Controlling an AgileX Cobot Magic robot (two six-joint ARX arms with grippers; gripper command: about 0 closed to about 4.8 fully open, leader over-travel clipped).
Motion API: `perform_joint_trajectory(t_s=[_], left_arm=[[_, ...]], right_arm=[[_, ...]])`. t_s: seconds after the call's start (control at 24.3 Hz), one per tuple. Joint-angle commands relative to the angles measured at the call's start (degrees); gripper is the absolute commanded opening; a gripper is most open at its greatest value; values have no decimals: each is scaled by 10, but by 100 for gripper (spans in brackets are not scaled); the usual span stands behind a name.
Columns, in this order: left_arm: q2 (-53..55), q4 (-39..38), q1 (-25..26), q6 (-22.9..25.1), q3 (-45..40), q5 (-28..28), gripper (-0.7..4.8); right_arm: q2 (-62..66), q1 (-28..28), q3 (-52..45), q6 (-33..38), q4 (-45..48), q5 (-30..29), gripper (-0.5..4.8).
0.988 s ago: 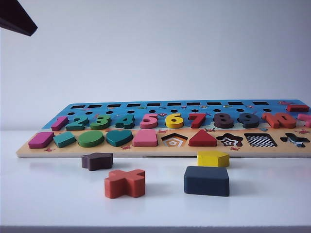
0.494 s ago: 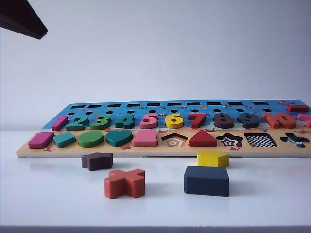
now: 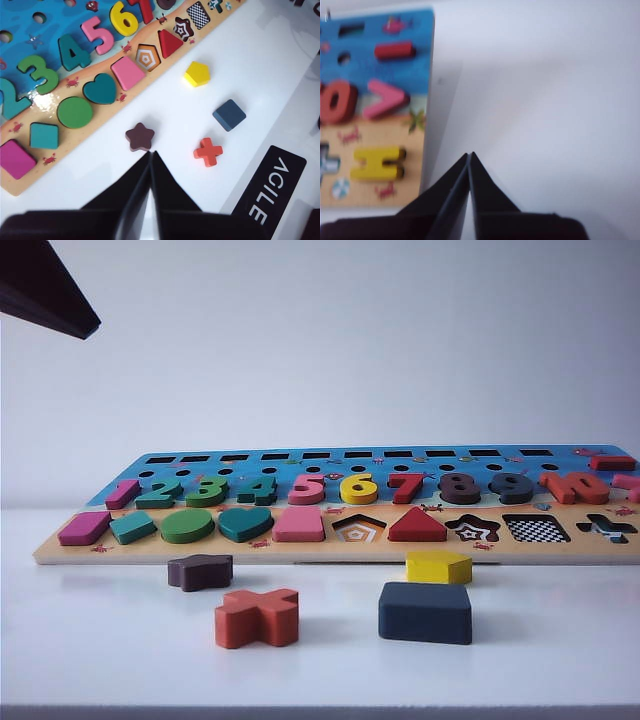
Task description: Insert the cube into the slot.
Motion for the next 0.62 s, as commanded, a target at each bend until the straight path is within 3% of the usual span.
perform_joint_trajectory(t_s=[0.04,0.16,0.37,0.62], left_arm=[[1,7,6,-3,2,1,10],[2,7,13,-12,2,-4,10],[8,5,22,-16,1,-8,10],[8,7,26,-17,-9,-16,10]], right_arm=[[51,27,35,3,4,-6,-4],[102,63,70,4,10,-4,-4],[195,147,171,66,7,-8,-4],[296,224,313,83,-101,-63,-4]])
